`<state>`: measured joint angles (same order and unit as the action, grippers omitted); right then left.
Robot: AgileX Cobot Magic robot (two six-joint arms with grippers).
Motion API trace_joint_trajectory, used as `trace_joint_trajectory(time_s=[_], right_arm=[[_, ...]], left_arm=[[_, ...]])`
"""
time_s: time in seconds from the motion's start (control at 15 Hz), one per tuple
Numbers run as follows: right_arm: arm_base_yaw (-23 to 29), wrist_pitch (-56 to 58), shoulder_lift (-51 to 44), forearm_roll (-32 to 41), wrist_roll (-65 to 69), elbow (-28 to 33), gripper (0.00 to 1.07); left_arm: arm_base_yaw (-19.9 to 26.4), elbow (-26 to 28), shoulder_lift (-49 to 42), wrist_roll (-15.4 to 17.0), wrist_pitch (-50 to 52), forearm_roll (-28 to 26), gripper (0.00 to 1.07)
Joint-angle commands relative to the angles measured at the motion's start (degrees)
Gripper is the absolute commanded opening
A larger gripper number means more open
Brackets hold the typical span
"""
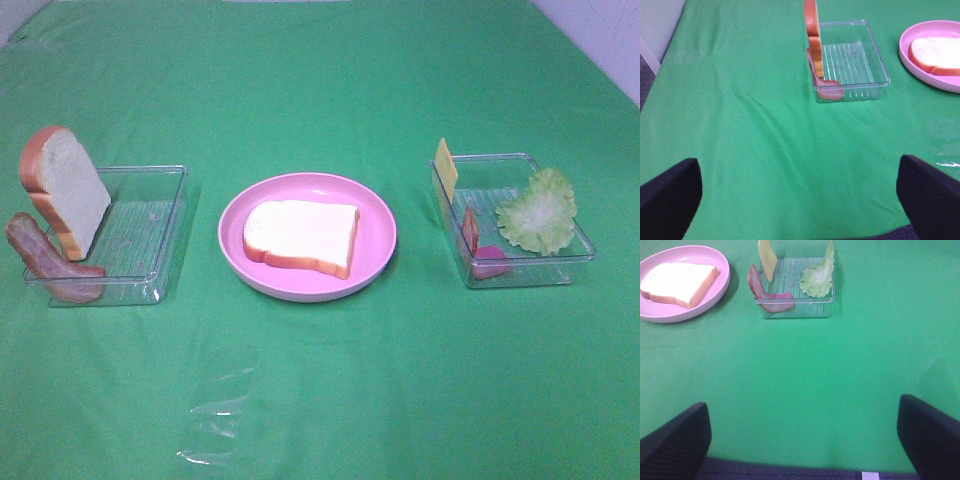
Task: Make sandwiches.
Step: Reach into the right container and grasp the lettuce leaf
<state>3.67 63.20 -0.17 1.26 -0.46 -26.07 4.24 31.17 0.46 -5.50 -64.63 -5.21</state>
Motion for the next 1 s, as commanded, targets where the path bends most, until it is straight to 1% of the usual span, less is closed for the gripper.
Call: trace_joint_trajectory(time_s=[0.07,0.13,0.27,1.0], right_arm=[[-0.3,-0.1,-1.8,0.2,0.5,-0.1,0.96],[-0.3,-0.1,-1.8,0.2,0.5,-0.1,0.96],[-0.3,-0.1,-1.8,0.2,0.5,-0.1,0.96],[-0.3,-0.5,-1.7,0.0,0.8,-0.1,0.96]], left_arm=[[-0.2,-1.6,-1.1,0.5,2.9,-0.5,0.98],[-0.2,-1.5,-2.0,1.1,2.9,0.1,0.98],[-0.2,-1.5,-1.9,1.2,2.9,0.1,0.98],[-0.2,-1.5,-1.5,1.2,2.9,0.1,0.98]])
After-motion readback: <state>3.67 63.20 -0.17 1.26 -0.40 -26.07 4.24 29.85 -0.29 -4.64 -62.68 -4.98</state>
